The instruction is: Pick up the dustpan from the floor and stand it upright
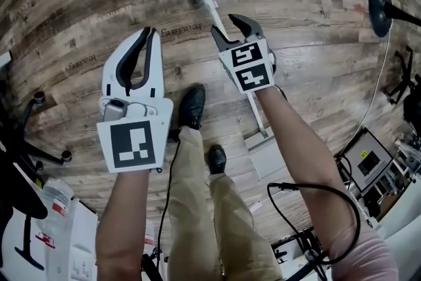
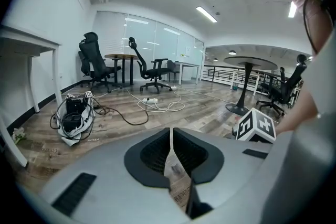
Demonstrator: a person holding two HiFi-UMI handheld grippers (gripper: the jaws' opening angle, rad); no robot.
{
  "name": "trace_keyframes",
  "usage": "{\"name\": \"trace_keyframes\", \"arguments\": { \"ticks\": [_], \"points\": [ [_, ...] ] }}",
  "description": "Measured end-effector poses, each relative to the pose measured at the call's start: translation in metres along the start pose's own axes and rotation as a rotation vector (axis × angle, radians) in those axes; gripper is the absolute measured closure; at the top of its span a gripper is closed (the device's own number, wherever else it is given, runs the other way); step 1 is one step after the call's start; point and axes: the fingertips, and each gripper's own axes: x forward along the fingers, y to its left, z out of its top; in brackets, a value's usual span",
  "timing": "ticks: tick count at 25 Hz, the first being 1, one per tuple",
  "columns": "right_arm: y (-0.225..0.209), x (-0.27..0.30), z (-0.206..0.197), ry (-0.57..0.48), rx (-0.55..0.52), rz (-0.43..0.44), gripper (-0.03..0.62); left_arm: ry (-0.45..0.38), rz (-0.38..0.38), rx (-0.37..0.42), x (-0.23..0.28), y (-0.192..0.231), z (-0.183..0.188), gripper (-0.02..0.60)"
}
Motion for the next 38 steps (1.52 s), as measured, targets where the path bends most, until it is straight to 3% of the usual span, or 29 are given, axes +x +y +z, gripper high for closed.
{"name": "trace_keyframes", "arguments": {
  "ticks": [22, 33, 38],
  "points": [
    [-0.008, 0.076, -0.032, 0.115, -0.039, -0.002, 0.408, 0.028, 0.005, -0.024, 0.018, 0.022, -0.038, 0.557],
    [-0.009, 0.105, -0.052, 0.156, -0.041, -0.007, 0.439, 0.043, 0.007, -0.028, 0.019, 0.024, -0.054, 0.557],
    [-0.013, 0.112, -0.059, 0.193, -0.045, -0.027, 0.482, 0.05, -0.005, -0.012, 0.017, 0.021, -0.057, 0.557]
  ]
}}
